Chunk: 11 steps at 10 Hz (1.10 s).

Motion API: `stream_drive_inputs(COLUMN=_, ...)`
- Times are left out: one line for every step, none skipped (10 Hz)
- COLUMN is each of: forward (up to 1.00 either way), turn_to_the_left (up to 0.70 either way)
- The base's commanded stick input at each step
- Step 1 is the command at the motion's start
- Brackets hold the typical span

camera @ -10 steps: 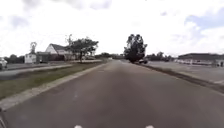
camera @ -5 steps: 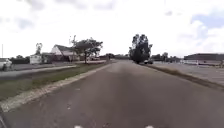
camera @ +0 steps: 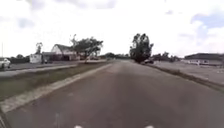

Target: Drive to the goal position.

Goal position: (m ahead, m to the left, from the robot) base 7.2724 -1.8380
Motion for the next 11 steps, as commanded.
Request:
stream_drive_inputs(forward=0.7, turn_to_the_left=0.0)
stream_drive_inputs(forward=0.7, turn_to_the_left=0.0)
stream_drive_inputs(forward=0.7, turn_to_the_left=-0.05)
stream_drive_inputs(forward=0.7, turn_to_the_left=-0.35)
stream_drive_inputs(forward=0.7, turn_to_the_left=-0.35)
stream_drive_inputs(forward=0.7, turn_to_the_left=-0.35)
stream_drive_inputs(forward=0.7, turn_to_the_left=-0.35)
stream_drive_inputs(forward=0.7, turn_to_the_left=-0.01)
stream_drive_inputs(forward=0.7, turn_to_the_left=0.0)
stream_drive_inputs(forward=0.7, turn_to_the_left=0.0)
stream_drive_inputs(forward=0.7, turn_to_the_left=0.0)
